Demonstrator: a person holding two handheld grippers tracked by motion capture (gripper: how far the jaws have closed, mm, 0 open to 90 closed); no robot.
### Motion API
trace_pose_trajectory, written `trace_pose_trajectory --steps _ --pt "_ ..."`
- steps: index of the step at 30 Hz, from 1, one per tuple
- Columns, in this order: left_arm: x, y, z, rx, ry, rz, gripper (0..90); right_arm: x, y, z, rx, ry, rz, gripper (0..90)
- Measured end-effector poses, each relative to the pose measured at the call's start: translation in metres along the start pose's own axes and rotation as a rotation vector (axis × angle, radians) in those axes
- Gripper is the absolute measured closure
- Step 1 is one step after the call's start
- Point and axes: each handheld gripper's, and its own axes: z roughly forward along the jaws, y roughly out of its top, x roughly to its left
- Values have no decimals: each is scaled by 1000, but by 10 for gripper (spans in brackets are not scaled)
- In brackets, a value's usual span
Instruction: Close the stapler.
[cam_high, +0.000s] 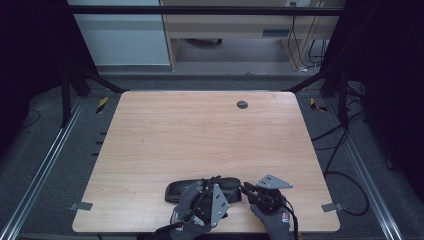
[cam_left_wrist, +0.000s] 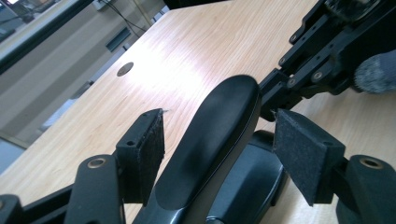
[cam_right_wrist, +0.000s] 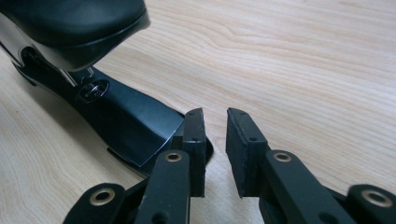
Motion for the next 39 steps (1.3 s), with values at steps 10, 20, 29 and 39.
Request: trace_pose_trajectory --steps 10,20,29,39 --pt "15 4 -17 -46 -1 -72 336 -6 6 -7 -8 -18 4 893" --pt "43 -9 -37 -59 45 -158 340 -16 13 -20 -55 -48 32 900" --pt "70 -30 -51 -40 88 -245 346 -12 29 -31 -84 -12 35 900" --pt "92 -58 -58 6 138 -310 349 -8 43 -37 -109 21 30 900"
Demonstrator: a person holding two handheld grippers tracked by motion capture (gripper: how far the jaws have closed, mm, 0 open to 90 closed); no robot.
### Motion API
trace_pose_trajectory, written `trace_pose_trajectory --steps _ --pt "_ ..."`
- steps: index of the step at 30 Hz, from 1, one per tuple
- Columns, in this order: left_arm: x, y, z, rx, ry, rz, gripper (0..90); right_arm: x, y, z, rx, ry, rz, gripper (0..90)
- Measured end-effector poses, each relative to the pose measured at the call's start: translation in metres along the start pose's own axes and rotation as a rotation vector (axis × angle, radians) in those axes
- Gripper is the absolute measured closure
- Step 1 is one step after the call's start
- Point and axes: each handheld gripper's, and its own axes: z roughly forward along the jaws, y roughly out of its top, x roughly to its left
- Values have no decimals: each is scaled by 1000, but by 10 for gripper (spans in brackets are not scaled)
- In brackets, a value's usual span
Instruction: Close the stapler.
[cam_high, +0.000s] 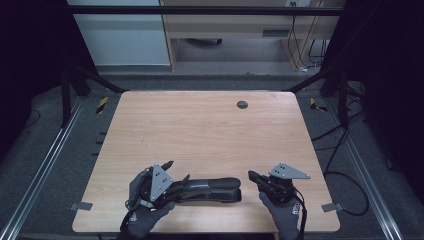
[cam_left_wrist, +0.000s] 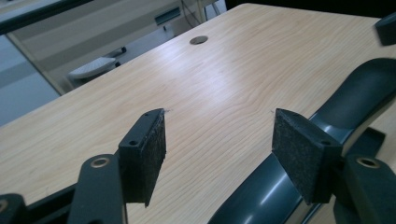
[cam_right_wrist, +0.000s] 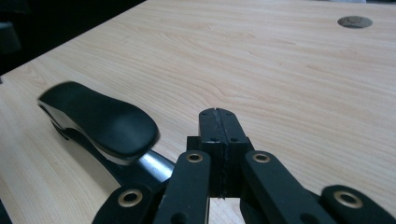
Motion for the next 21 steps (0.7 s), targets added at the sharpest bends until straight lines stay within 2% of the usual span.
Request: trace_pose_trajectory --steps 9,11,21 --pt "24 -23 -4 31 55 -48 354 16 11 -2 -7 65 -23 900" --pt "29 -29 -5 51 64 -71 356 20 13 -1 -9 77 -31 900" --pt "47 -48 -9 73 112 -126 364 36 14 8 29 138 -47 900"
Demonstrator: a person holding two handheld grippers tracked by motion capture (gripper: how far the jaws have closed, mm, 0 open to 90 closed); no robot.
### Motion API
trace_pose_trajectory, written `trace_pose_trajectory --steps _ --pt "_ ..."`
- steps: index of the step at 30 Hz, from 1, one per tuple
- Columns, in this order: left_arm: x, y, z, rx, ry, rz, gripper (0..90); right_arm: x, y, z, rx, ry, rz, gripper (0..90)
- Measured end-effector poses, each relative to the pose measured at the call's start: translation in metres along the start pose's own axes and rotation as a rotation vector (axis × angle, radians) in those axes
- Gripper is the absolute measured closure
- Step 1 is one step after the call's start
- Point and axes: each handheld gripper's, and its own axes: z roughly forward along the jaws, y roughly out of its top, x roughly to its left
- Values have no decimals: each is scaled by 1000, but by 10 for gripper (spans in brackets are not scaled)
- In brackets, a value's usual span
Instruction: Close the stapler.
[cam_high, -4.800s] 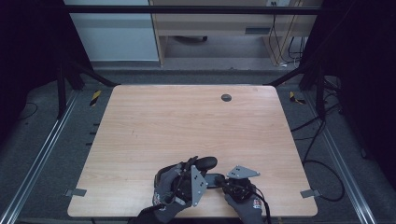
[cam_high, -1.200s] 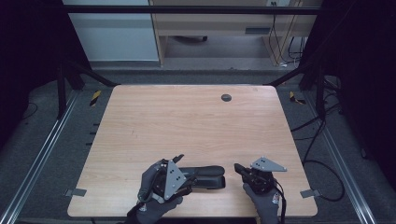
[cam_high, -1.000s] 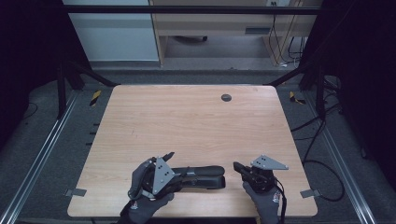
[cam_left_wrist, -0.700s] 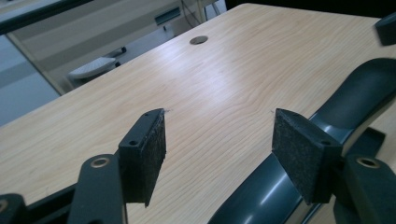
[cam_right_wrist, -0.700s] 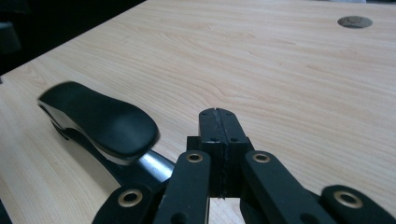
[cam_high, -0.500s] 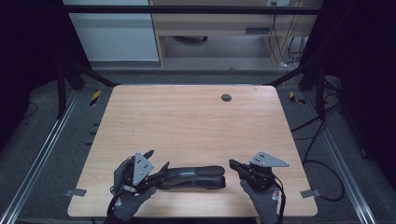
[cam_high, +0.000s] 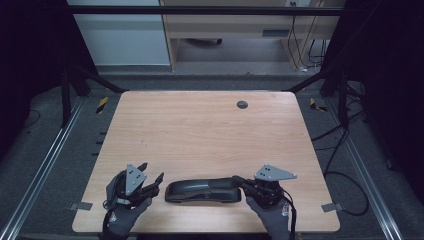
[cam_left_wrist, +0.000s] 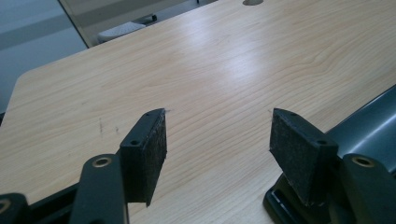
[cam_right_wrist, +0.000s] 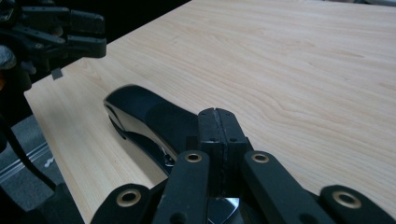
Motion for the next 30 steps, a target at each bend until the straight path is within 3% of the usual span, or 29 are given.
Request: trace_pose_trajectory --steps 7,12,30 --pt "10 -7 -3 3 26 -34 369 2 -3 6 6 4 -5 900" --pt "14 -9 -3 4 36 -46 371 2 -10 10 35 -27 -12 900" --pt "19 -13 -2 9 46 -56 375 -5 -23 15 27 -13 17 900"
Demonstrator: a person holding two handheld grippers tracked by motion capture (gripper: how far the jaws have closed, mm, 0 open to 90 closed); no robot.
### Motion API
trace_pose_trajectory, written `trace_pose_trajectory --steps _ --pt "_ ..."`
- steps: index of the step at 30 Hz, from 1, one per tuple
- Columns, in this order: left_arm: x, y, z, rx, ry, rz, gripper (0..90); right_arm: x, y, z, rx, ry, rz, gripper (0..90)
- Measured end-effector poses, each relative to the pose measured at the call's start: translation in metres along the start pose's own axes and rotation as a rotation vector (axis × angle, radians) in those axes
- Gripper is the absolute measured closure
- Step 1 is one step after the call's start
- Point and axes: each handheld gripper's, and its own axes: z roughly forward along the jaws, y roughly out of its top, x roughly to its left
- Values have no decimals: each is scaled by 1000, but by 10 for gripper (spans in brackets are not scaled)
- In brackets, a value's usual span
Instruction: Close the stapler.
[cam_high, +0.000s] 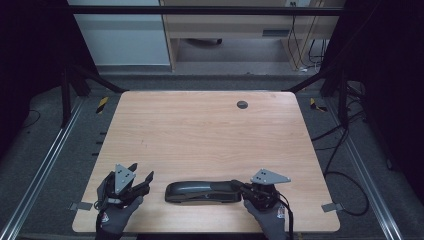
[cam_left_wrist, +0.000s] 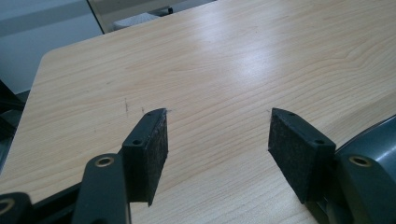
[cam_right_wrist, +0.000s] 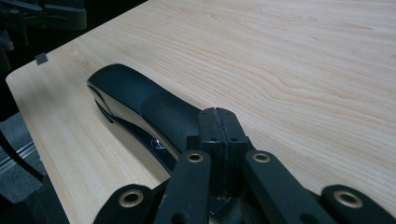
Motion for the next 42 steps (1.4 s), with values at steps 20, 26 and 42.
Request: trace_pose_trajectory --steps 20,26,42 --pt "1 -1 1 6 1 -3 375 1 -2 1 3 -15 -19 900" --pt "1 -2 2 8 1 -4 374 2 -2 2 -5 -16 -21 900" --pt "5 -7 7 32 -18 -27 401 -5 12 -11 -92 -63 -24 830"
